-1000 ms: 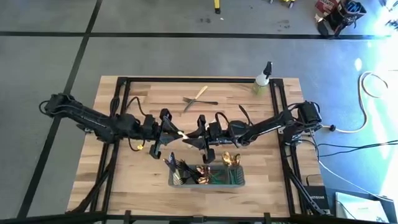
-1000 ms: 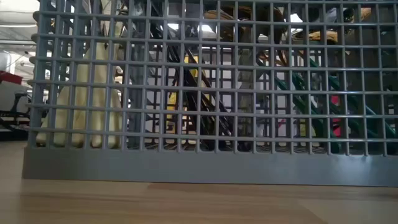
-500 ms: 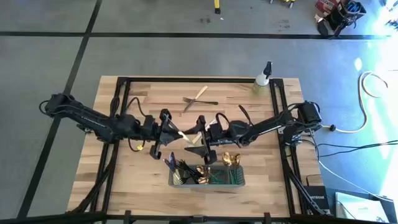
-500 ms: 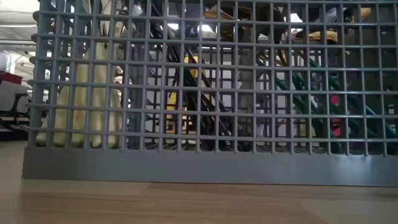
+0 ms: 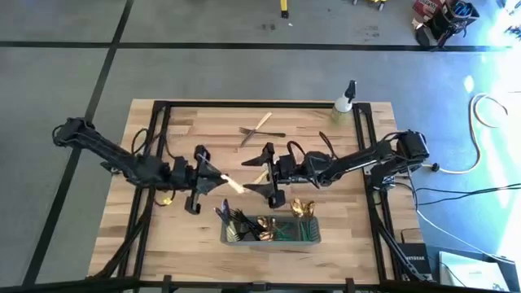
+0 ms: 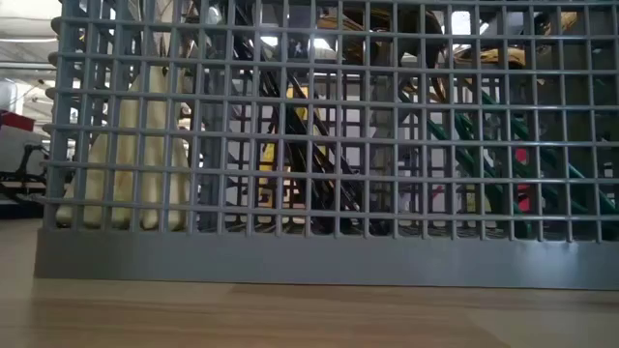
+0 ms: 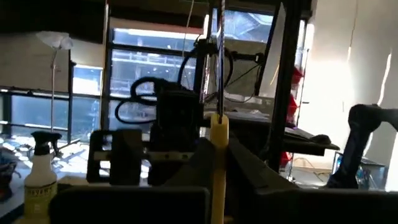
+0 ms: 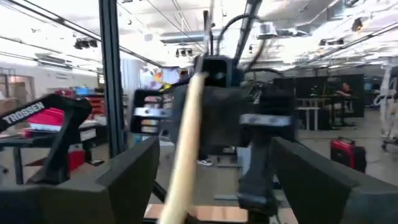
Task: Sort silverware
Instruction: Put the left yellow knife into the gray cutlery rack
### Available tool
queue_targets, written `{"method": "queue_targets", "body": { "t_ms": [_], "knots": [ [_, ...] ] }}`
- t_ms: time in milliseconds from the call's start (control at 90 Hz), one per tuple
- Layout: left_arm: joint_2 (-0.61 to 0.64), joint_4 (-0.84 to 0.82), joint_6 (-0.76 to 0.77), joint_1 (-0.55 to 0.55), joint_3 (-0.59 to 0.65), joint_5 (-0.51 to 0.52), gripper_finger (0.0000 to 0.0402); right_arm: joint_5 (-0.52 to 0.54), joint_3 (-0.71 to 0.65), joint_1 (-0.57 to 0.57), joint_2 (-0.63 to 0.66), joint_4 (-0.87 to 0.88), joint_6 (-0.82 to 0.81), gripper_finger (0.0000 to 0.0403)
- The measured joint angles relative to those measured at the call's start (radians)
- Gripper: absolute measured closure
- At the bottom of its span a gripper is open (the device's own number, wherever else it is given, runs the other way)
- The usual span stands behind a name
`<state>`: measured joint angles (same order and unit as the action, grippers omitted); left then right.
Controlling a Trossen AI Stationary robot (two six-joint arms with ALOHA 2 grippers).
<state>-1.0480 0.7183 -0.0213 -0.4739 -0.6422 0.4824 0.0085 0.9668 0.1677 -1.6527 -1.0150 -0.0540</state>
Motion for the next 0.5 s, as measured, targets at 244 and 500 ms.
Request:
{"method": "queue_targets", "body": {
  "t_ms": [244, 500],
  "knots": [
    [0.000, -0.081, 0.138, -0.248, -0.001, 0.288, 0.0401, 0.025, 0.000, 0.002, 0.095, 0.193, 0.025, 0.0114],
    [-0.154, -0.187, 0.378, -0.332, 0.000, 0.479, 0.0398, 0.040, 0.000, 0.003, 0.203, 0.403, 0.004, 0.0114]
  ]
}}
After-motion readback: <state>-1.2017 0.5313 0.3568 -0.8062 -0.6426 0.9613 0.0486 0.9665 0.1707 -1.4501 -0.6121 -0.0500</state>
